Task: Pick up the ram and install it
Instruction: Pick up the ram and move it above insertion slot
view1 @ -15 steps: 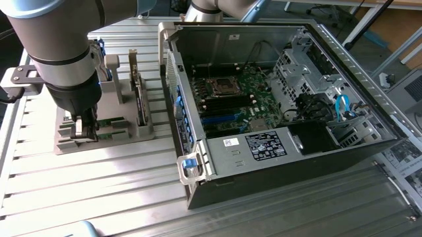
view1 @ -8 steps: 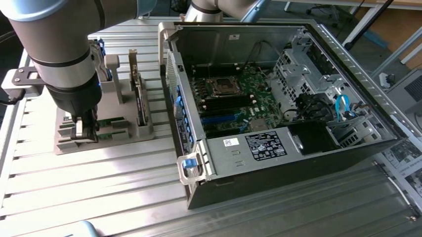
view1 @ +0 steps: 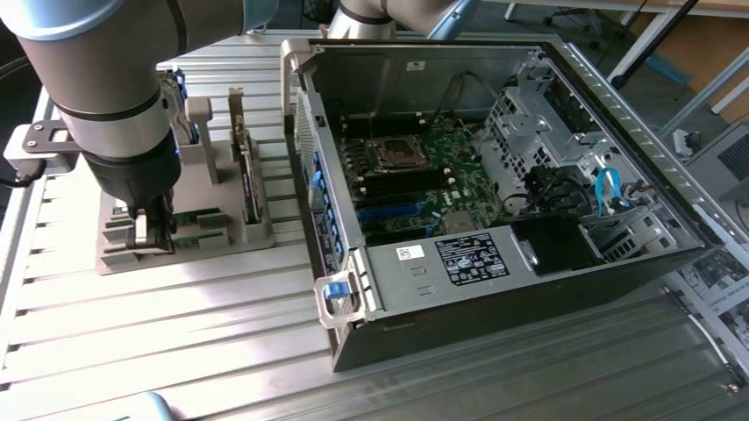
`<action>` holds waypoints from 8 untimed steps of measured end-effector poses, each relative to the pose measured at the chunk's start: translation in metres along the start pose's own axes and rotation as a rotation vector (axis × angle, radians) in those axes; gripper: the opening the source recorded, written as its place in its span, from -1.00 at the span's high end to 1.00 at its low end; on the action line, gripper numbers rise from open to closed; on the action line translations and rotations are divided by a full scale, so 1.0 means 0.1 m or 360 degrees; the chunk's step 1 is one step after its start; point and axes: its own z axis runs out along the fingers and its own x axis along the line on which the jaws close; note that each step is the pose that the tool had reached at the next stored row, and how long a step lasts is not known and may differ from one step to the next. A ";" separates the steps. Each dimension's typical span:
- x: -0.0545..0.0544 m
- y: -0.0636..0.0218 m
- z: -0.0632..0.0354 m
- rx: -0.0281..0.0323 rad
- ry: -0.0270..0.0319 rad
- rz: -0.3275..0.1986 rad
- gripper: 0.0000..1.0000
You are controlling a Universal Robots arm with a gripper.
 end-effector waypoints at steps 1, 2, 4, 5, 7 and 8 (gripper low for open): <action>0.00 0.000 0.000 0.00000 0.00000 0.0000 0.28; 0.00 0.000 0.000 0.00001 -0.00001 0.0000 0.28; 0.00 0.000 0.000 0.00001 -0.00001 0.0000 0.28; 0.00 0.000 0.001 0.00002 -0.00002 0.0000 0.28; 0.00 0.000 0.001 0.00001 -0.00001 0.0000 0.28; 0.00 0.000 0.001 0.00002 -0.00002 0.0000 0.28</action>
